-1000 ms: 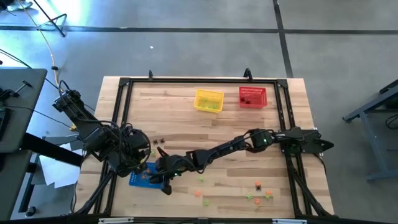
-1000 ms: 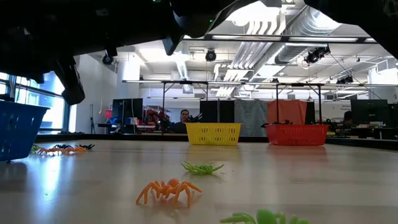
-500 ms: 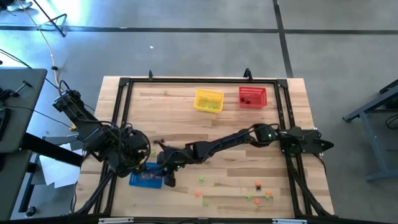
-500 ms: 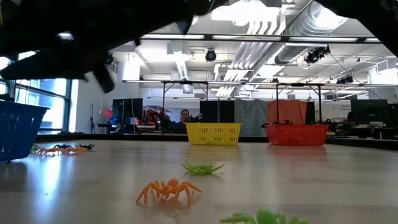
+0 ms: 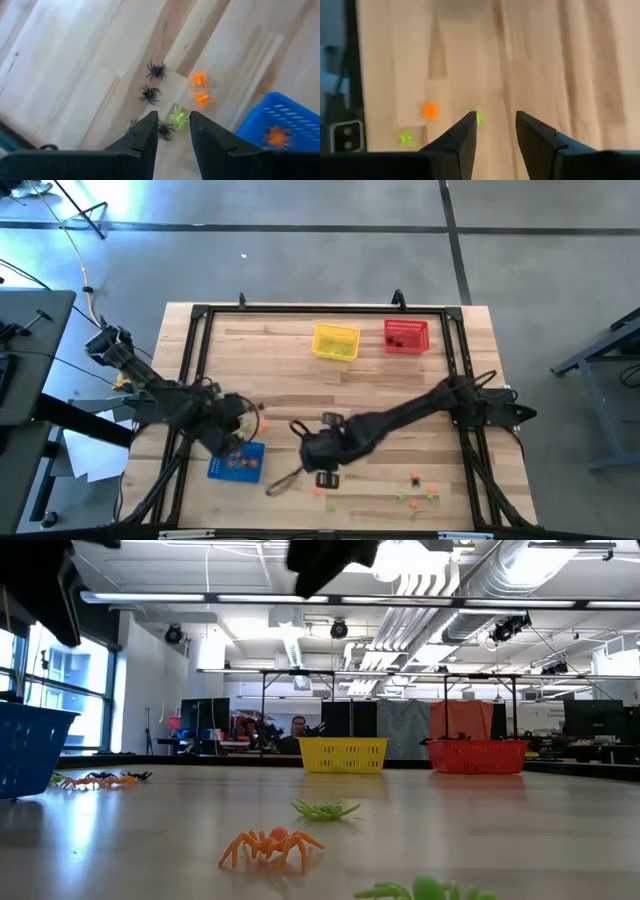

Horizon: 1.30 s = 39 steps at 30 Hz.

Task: Sort Halloween decoration
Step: Put the black spider toy into the red bin

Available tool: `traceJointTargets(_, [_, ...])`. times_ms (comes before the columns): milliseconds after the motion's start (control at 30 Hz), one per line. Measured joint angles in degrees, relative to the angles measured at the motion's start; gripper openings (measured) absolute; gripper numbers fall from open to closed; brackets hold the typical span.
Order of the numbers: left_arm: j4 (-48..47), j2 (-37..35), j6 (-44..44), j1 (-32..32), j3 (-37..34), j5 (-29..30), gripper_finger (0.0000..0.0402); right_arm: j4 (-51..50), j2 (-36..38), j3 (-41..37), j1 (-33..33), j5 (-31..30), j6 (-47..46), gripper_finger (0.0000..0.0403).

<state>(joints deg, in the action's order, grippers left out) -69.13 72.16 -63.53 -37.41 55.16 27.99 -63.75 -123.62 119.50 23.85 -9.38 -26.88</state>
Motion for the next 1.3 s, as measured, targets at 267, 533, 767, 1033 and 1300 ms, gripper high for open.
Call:
traceJointTargets(267, [18.0,0.0,19.4,12.4,-8.7,-7.8,0.0099,-3.0,0.6,-3.8,6.0,-5.1,-10.4,0.0133])
traceJointTargets(533, [25.4,0.0,31.2,24.9,-12.7,-13.7,0.0099,-2.1,4.4,-10.2,5.2,-8.3,-13.2,0.0133])
traceJointTargets(767, [33.2,0.5,34.7,31.1,-18.0,-21.9,0.0099,6.4,8.4,-19.7,3.1,-6.4,-11.4,0.0133])
traceJointTargets(1033, [34.9,0.5,38.2,35.4,-20.7,-21.0,0.0099,24.3,14.3,-34.8,0.5,2.2,-11.9,0.0133])
traceJointTargets(1300, [36.3,1.0,38.7,37.5,-20.7,-21.3,0.0099,31.0,15.2,-39.5,0.1,5.6,-12.7,0.0133])
